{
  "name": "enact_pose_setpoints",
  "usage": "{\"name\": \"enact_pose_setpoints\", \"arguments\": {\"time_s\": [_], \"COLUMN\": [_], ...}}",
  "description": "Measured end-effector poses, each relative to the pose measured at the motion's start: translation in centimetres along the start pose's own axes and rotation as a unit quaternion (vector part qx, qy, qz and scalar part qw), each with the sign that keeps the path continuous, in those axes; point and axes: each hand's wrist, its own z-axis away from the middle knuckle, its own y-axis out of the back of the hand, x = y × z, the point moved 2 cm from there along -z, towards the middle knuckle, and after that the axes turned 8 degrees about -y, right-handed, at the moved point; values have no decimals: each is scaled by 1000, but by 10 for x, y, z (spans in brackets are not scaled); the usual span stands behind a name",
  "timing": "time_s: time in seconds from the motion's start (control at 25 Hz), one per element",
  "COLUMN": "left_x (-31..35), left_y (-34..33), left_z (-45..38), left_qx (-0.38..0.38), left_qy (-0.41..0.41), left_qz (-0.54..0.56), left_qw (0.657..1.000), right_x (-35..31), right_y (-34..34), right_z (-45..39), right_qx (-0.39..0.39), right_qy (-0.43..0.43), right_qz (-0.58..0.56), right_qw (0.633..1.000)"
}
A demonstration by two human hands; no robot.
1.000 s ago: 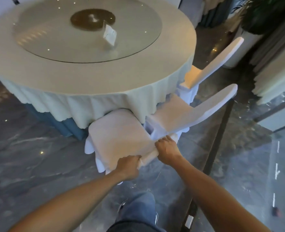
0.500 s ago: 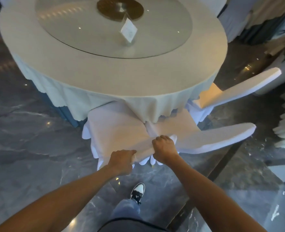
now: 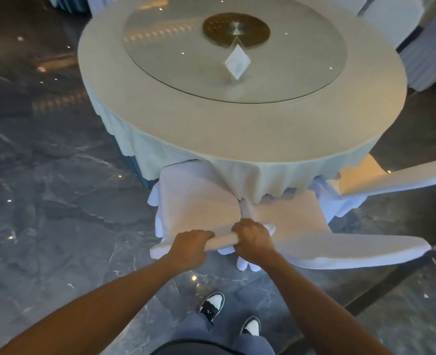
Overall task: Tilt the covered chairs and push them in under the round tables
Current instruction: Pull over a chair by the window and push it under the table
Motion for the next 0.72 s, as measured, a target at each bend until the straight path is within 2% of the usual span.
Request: {"name": "enact_pose_setpoints", "arguments": {"time_s": [0.2, 0.4, 0.56, 0.72], "left_x": [8, 1, 8, 78], "left_y": [-9, 5, 11, 11], "left_z": [-5, -24, -43, -77], "left_qx": [19, 15, -36, -60], "left_qy": [102, 131, 119, 15], "left_qz": [33, 16, 11, 20], "left_qw": [994, 991, 992, 998], "right_x": [-5, -6, 17, 81], "right_y": [-3, 3, 15, 24], "right_z": [-12, -41, -43, 4], "right_qx": [-31, -43, -42, 10], "right_qy": [28, 38, 64, 73], "right_qz": [39, 63, -12, -86], "right_qw": [998, 996, 997, 994]}}
